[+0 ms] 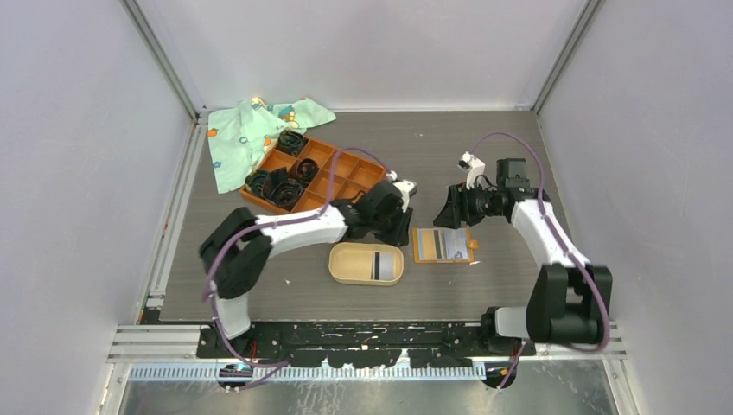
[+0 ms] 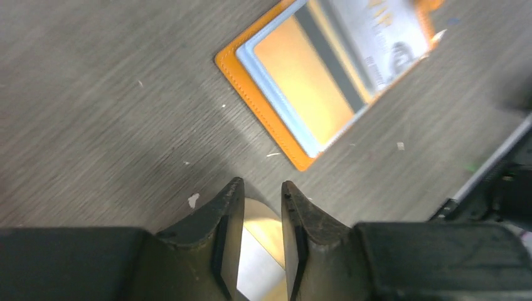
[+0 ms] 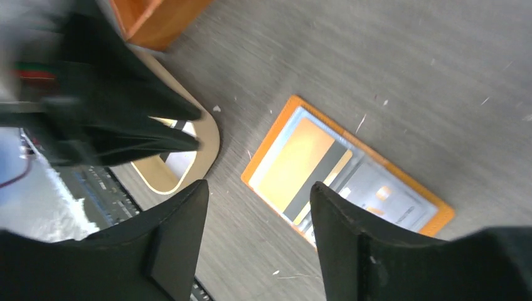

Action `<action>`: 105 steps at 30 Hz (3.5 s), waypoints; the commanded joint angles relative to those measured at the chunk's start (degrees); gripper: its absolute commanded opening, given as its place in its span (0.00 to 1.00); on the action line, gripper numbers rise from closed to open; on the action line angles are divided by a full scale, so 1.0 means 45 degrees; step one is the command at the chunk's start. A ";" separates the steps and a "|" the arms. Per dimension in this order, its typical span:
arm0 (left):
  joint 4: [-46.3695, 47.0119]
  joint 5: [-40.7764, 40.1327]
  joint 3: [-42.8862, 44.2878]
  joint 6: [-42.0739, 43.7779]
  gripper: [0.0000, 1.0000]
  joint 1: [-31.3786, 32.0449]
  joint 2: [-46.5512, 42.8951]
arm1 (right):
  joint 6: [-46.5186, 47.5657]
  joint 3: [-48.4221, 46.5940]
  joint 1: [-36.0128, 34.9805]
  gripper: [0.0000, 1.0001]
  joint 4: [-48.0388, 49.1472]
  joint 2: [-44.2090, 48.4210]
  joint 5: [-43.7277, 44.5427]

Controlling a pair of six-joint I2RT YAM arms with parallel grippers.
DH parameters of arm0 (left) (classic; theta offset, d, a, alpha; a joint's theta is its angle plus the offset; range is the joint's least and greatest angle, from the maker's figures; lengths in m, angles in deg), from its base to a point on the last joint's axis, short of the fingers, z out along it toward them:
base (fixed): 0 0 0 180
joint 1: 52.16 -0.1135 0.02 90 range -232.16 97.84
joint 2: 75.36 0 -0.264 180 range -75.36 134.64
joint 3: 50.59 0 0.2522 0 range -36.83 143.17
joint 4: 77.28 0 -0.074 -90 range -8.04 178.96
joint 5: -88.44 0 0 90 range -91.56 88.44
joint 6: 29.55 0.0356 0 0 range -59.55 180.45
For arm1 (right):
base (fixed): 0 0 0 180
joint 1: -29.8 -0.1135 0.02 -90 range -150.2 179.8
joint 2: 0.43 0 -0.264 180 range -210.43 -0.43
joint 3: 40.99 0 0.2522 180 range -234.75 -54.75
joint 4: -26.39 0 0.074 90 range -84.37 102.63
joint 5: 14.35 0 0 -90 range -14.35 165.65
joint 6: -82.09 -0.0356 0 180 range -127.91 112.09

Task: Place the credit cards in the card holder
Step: Insert the credit card into the card holder.

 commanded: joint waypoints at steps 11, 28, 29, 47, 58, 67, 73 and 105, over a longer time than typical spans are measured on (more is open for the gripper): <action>0.9747 0.4776 -0.3865 -0.4175 0.60 -0.1796 -0.2383 | -0.0635 -0.3026 -0.0162 0.18 -0.3556 -0.5639 0.1573; 0.6213 0.0673 -0.2824 -0.3614 0.62 -0.0681 -0.1159 | -0.0323 -0.3527 -0.0543 0.11 -0.4099 -0.7414 0.2290; 0.6296 0.0727 -0.2820 -0.3770 0.60 -0.0681 -0.1096 | -0.0339 -0.3568 -0.0552 0.11 -0.4107 -0.7524 0.2326; 0.6690 0.1638 -0.1803 -0.5347 0.36 -0.0447 0.0544 | -0.0182 -0.3848 -0.0556 0.09 -0.4414 -0.8699 0.3550; 0.7296 0.1913 -0.1500 -0.5994 0.37 -0.0351 0.1224 | -0.0067 -0.3943 -0.0556 0.09 -0.4600 -0.8662 0.2995; 0.7372 0.1758 -0.1428 -0.6233 0.35 -0.0290 0.1633 | 0.0497 -0.4197 -0.0453 0.12 -0.5170 -0.8557 0.1484; 0.7257 0.1485 -0.1510 -0.6312 0.37 -0.0290 0.1753 | 0.1148 -0.4338 0.0003 0.14 -0.5604 -0.7964 0.0215; 0.7121 0.1129 -0.2093 -0.6354 0.45 -0.0293 0.1023 | -0.0341 -0.3972 -0.0517 0.12 -0.4413 -0.9126 0.2850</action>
